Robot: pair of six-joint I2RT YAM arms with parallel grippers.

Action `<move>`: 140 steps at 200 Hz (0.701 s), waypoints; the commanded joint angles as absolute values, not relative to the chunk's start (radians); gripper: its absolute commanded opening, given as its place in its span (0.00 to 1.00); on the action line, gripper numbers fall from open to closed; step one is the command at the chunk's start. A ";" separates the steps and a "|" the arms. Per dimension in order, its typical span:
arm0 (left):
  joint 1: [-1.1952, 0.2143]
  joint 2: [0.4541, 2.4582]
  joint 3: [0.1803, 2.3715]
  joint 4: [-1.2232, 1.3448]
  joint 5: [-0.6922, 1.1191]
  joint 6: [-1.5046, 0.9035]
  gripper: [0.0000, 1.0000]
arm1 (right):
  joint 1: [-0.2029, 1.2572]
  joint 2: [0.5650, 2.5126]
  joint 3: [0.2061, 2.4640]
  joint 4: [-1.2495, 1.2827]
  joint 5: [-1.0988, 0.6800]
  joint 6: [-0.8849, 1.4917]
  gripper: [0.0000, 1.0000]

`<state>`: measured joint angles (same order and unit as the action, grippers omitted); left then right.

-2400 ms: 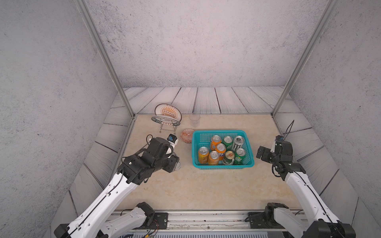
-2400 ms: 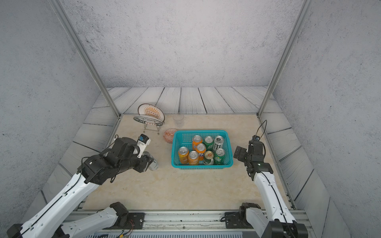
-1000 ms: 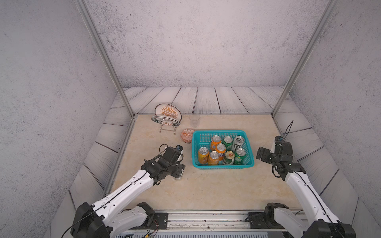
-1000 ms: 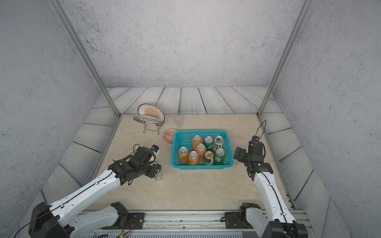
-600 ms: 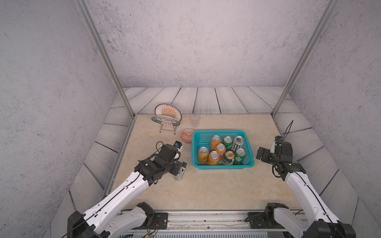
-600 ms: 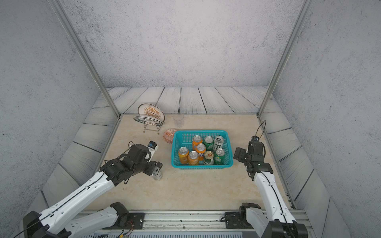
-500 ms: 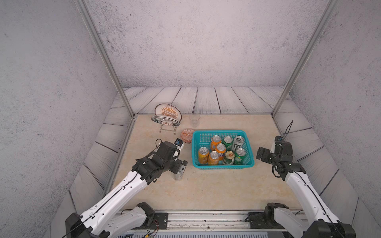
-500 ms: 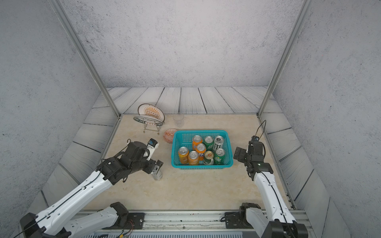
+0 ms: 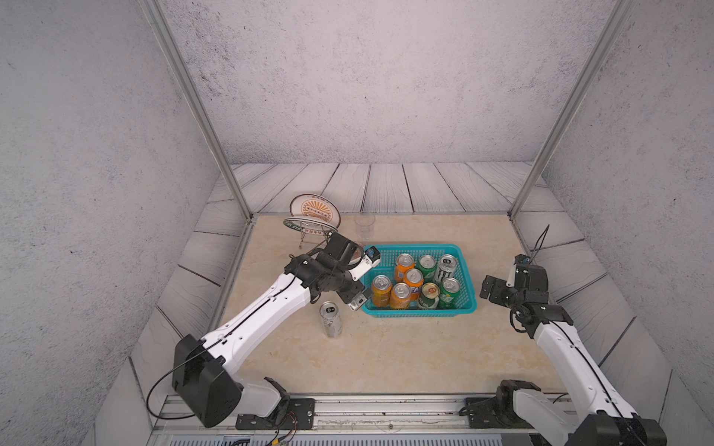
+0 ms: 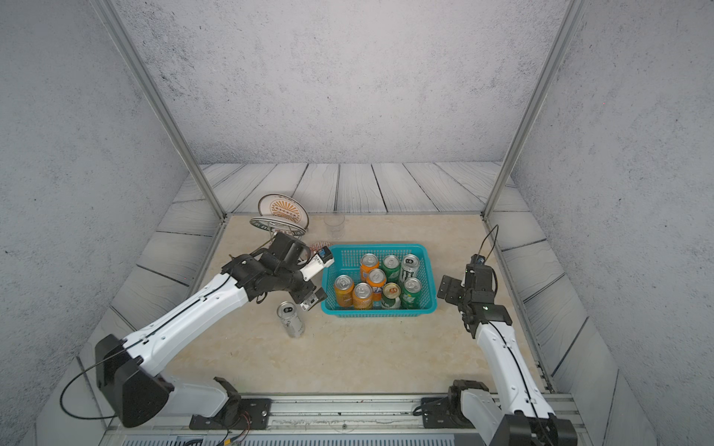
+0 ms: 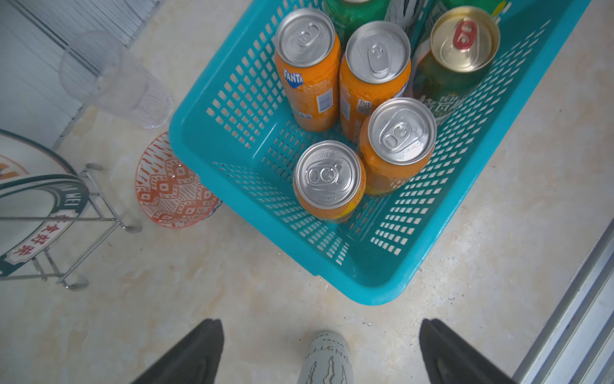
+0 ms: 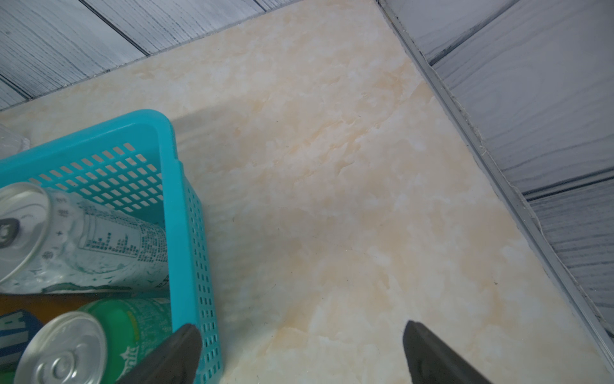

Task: Take out the drinks from the basket
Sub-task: Pick up the drink from the basket.

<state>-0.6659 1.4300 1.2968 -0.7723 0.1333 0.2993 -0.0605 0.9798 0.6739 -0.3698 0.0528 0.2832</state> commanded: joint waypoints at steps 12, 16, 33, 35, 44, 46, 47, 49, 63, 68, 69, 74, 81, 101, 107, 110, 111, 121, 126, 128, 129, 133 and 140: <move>-0.669 1.544 1.385 -0.740 0.189 0.395 0.99 | -0.063 0.994 0.698 -0.368 0.034 0.281 0.99; -0.669 1.558 1.391 -0.734 0.196 0.397 0.99 | -0.063 0.994 0.698 -0.367 0.032 0.281 0.99; -0.669 1.622 1.415 -0.726 0.226 0.414 0.99 | -0.062 0.994 0.696 -0.366 0.032 0.279 0.99; -0.669 1.628 1.419 -0.726 0.227 0.416 0.99 | -0.061 0.994 0.697 -0.366 0.032 0.278 0.99; -0.669 1.661 1.433 -0.726 0.232 0.428 0.99 | -0.061 0.994 0.696 -0.367 0.037 0.276 0.99; -0.669 1.667 1.436 -0.726 0.233 0.432 0.99 | -0.063 0.994 0.696 -0.368 0.038 0.276 0.99; -0.669 1.670 1.438 -0.726 0.233 0.432 0.99 | -0.063 0.994 0.696 -0.368 0.038 0.276 0.99; -0.668 1.677 1.439 -0.725 0.232 0.434 0.99 | -0.062 0.994 0.696 -0.369 0.038 0.275 0.99; -0.669 1.721 1.460 -0.728 0.240 0.451 0.99 | -0.063 0.995 0.696 -0.369 0.040 0.272 1.00; -0.669 1.736 1.468 -0.732 0.241 0.459 0.99 | -0.063 0.995 0.696 -0.368 0.040 0.271 0.99; -0.669 1.740 1.469 -0.733 0.241 0.461 0.99 | -0.063 0.995 0.696 -0.368 0.040 0.270 0.99; -0.669 1.754 1.478 -0.738 0.240 0.464 0.99 | -0.062 0.996 0.696 -0.368 0.041 0.270 0.99; -0.669 1.775 1.490 -0.748 0.237 0.466 0.99 | -0.062 0.997 0.696 -0.368 0.041 0.269 0.99; -0.668 1.827 1.525 -0.770 0.222 0.475 0.99 | -0.062 0.998 0.696 -0.368 0.041 0.267 0.99; -0.669 1.839 1.529 -0.770 0.219 0.477 0.99 | -0.062 0.998 0.695 -0.369 0.041 0.268 0.99; -0.669 1.846 1.530 -0.770 0.217 0.476 0.99 | -0.062 0.998 0.696 -0.368 0.040 0.268 0.99; -0.669 1.849 1.531 -0.770 0.216 0.476 0.99 | -0.062 0.998 0.696 -0.368 0.040 0.268 0.99; -0.668 1.867 1.537 -0.767 0.220 0.480 0.99 | -0.062 0.999 0.696 -0.367 0.040 0.269 0.99; -0.669 1.876 1.538 -0.765 0.226 0.482 0.99 | -0.062 0.998 0.696 -0.367 0.040 0.269 0.99; -0.669 1.878 1.540 -0.765 0.228 0.481 0.99 | -0.062 0.998 0.696 -0.367 0.040 0.267 0.99; -0.669 1.880 1.540 -0.764 0.231 0.481 0.99 | -0.062 0.999 0.696 -0.367 0.040 0.268 0.99; -0.669 1.887 1.542 -0.764 0.239 0.482 1.00 | -0.062 1.000 0.696 -0.365 0.040 0.268 0.99; -0.669 1.896 1.544 -0.765 0.252 0.484 1.00 | -0.063 1.001 0.694 -0.366 0.040 0.267 0.99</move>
